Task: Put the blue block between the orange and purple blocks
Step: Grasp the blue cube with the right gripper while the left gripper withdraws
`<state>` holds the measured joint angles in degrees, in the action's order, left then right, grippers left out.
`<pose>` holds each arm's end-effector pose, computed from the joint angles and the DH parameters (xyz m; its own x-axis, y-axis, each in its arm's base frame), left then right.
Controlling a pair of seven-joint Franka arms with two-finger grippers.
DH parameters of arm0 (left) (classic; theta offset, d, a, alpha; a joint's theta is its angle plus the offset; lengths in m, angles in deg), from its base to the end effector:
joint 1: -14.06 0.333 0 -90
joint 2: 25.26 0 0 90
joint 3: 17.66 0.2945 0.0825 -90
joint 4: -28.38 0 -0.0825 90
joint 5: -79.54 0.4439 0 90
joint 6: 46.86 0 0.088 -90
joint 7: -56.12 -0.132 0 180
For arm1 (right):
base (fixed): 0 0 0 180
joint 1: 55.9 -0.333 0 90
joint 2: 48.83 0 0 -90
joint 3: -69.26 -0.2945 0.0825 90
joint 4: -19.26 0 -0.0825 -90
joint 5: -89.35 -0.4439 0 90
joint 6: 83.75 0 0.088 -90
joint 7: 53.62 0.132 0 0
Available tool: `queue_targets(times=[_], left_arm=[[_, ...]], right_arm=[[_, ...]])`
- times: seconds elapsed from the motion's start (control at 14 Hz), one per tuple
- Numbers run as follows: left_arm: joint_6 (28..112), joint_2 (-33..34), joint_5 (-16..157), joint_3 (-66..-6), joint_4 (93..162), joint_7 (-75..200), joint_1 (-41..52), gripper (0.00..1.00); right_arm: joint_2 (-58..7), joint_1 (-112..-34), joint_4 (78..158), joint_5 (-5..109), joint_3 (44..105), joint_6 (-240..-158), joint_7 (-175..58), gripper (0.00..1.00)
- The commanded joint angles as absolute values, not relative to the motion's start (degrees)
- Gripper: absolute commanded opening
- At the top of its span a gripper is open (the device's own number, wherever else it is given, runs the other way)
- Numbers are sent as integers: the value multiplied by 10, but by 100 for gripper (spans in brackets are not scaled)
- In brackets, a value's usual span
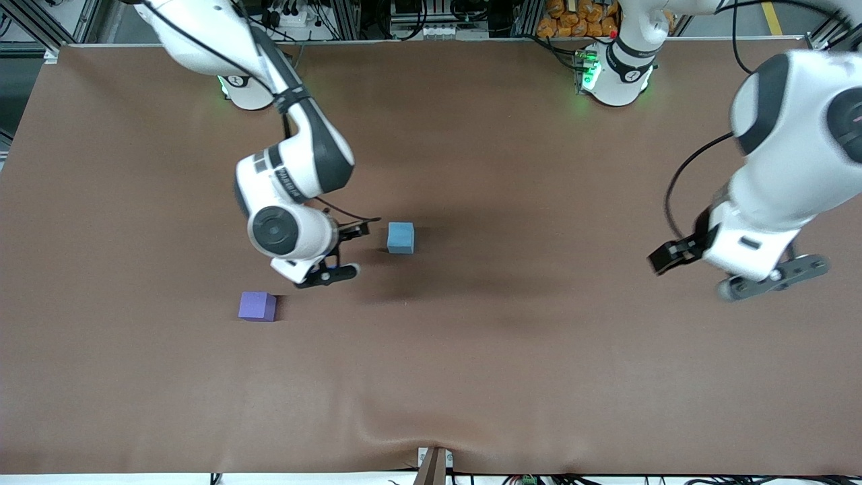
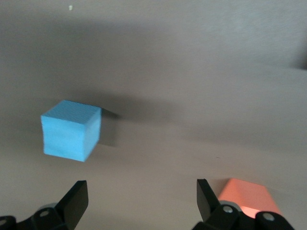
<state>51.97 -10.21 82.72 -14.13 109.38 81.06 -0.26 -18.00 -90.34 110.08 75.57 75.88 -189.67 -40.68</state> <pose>0.6885 -0.1289 0.5042 0.9697 0.2328 0.0741 0.2364 -0.9707 -0.0440 0.5992 0.3500 0.2333 0.9391 0.1739 -0.2964 0.1567 -0.9843 -0.0811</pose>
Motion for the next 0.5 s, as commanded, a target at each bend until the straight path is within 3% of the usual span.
queue_targets(times=[0.0,0.43], left_arm=[[525,-180,818,-150,1179,749,34,100],[527,-261,808,-148,1252,706,56,100]], right_arm=[[-201,-950,1155,745,766,-1958,-355,100],[-194,-1033,1231,749,767,-2156,-310,100]])
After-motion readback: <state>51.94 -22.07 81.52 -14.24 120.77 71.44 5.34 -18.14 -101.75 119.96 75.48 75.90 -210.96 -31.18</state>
